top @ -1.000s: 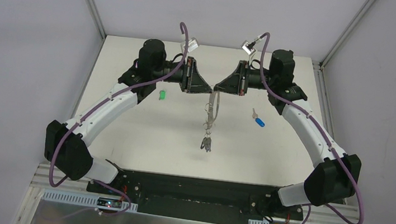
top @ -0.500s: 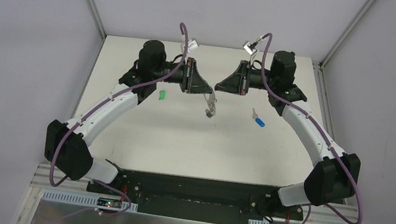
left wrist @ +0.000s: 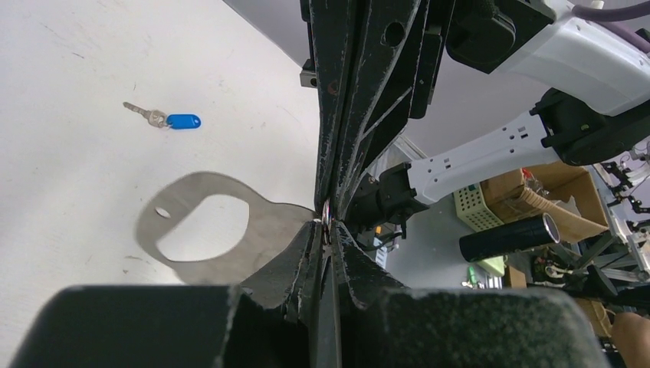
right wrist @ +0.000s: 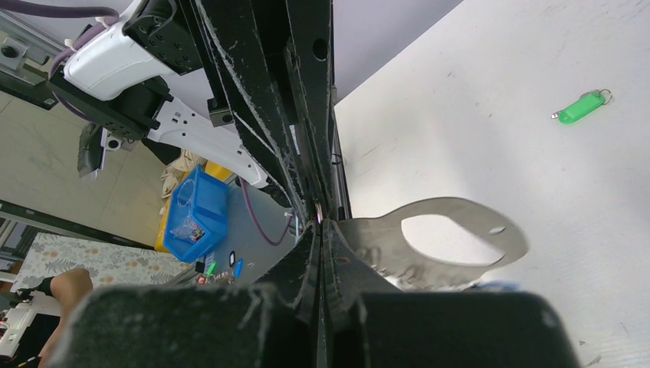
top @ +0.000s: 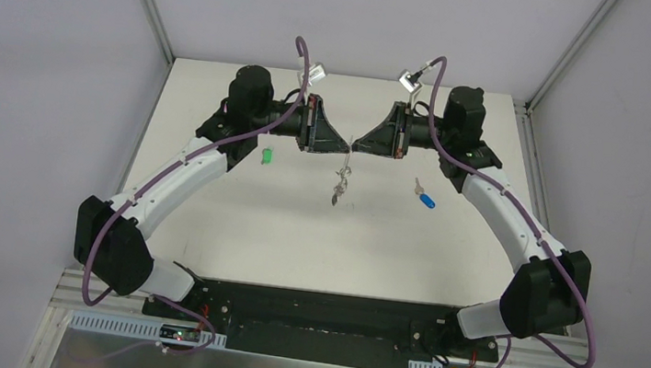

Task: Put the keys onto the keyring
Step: Adjust the keyring.

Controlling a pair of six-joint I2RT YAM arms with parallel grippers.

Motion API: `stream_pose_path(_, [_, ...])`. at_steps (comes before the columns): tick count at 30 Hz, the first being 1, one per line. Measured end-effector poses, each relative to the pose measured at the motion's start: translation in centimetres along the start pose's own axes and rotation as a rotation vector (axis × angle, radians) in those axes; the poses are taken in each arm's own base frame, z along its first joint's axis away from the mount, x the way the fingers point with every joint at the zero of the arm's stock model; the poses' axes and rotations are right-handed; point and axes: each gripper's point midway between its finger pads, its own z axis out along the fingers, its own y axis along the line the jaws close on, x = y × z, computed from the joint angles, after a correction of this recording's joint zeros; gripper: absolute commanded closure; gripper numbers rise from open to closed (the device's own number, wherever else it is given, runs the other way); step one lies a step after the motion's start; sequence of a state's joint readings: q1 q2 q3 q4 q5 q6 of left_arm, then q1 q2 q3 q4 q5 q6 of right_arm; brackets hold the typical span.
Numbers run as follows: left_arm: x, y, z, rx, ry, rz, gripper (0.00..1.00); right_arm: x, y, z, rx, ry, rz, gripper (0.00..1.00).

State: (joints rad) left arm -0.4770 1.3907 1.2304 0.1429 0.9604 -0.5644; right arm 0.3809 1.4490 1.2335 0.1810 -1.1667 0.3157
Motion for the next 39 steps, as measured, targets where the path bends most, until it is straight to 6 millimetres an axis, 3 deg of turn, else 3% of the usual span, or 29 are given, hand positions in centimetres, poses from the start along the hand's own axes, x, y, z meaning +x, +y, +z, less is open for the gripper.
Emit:
stream_pose_path(2, [0.0, 0.1, 0.1, -0.001, 0.001, -0.004, 1.00, 0.1, 0.0, 0.0, -0.002, -0.001, 0.006, 1.00])
stream_pose_path(8, [0.0, 0.4, 0.3, -0.006, 0.009, -0.015, 1.00, 0.1, -0.2, -0.1, -0.001, -0.007, 0.011, 1.00])
stream_pose_path(14, [0.2, 0.2, -0.4, -0.054, 0.094, 0.028, 1.00, 0.2, -0.4, -0.1, 0.002, -0.005, 0.002, 0.64])
stream_pose_path(17, [0.1, 0.1, -0.8, -0.101, 0.193, 0.085, 1.00, 0.6, -1.0, -0.3, 0.023, 0.008, -0.024, 0.56])
stream_pose_path(21, [0.6, -0.8, -0.9, -0.134, 0.342, 0.162, 1.00, 1.1, -1.3, -0.6, 0.048, 0.039, -0.049, 0.55])
stream_pose_path(28, [4.5, -1.7, -1.7, -0.134, 0.530, 0.135, 1.00, 1.6, 0.4, -0.9, 0.015, 0.068, -0.105, 0.56])
stream_pose_path(33, [4.6, -1.8, -1.8, -0.135, 0.532, 0.122, 1.00, 2.5, 2.3, -0.3, -0.049, 0.099, -0.134, 0.56])
stream_pose_path(39, [4.5, -2.1, -1.6, -0.123, 0.524, 0.104, 1.00, 3.9, 2.7, 0.1, -0.078, 0.124, -0.118, 0.57])
